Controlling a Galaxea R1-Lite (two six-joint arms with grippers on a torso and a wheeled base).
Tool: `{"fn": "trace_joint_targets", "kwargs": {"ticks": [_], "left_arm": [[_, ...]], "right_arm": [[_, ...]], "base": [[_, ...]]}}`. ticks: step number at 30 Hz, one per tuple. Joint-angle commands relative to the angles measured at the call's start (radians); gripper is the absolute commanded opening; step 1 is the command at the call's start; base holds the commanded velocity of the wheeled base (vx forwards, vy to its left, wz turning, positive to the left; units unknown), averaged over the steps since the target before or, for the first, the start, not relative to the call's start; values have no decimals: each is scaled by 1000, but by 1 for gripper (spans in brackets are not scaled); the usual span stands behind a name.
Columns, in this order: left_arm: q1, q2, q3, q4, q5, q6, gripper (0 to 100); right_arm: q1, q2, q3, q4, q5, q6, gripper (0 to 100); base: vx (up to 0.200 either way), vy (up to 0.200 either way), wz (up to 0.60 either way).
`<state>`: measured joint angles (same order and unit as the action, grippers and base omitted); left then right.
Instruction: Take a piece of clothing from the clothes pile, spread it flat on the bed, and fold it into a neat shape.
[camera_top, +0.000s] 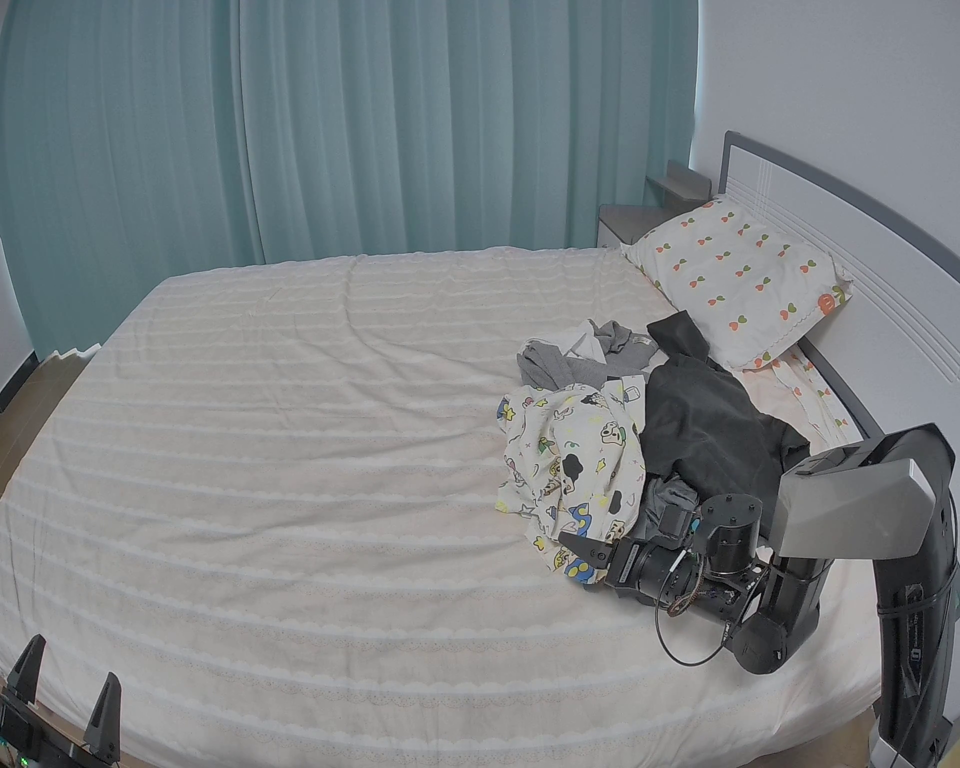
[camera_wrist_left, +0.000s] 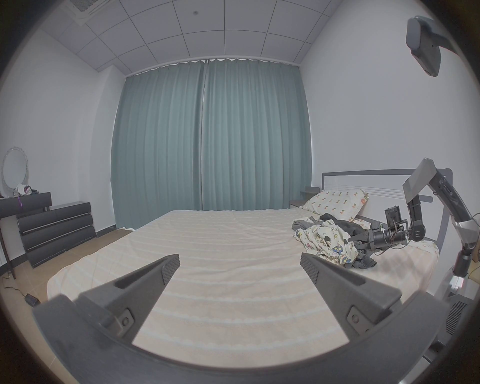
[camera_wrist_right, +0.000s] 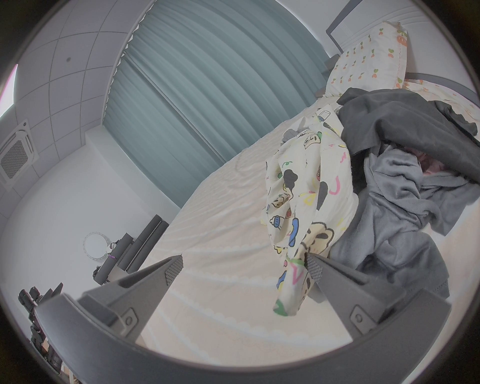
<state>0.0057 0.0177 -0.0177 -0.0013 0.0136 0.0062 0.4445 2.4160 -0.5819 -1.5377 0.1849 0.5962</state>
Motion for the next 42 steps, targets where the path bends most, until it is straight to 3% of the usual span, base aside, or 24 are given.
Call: {"fn": "trace_joint_targets", "kwargs": {"ticks": [1, 16, 18, 29, 30, 42], "left_arm": [[0, -18, 18, 0, 2, 0, 100], [0, -18, 18, 0, 0, 0, 100], [0, -18, 18, 0, 0, 0, 100], [0, -18, 18, 0, 0, 0, 100], [0, -18, 18, 0, 0, 0, 100], [0, -18, 18, 0, 0, 0, 100]], "right_arm": [[-30, 48, -36, 27, 1, 1, 100], [-47, 87, -118, 73, 5, -1, 100], [-44, 83, -200, 180, 5, -1, 100], [-33, 86, -311, 364, 1, -3, 100], [-33, 86, -312, 373, -1, -4, 0], [-36, 37, -220, 360, -10, -13, 0]], "base": [[0, 0, 0], [0, 0, 0], [0, 0, 0], [0, 0, 0], [0, 0, 0], [0, 0, 0]]}}
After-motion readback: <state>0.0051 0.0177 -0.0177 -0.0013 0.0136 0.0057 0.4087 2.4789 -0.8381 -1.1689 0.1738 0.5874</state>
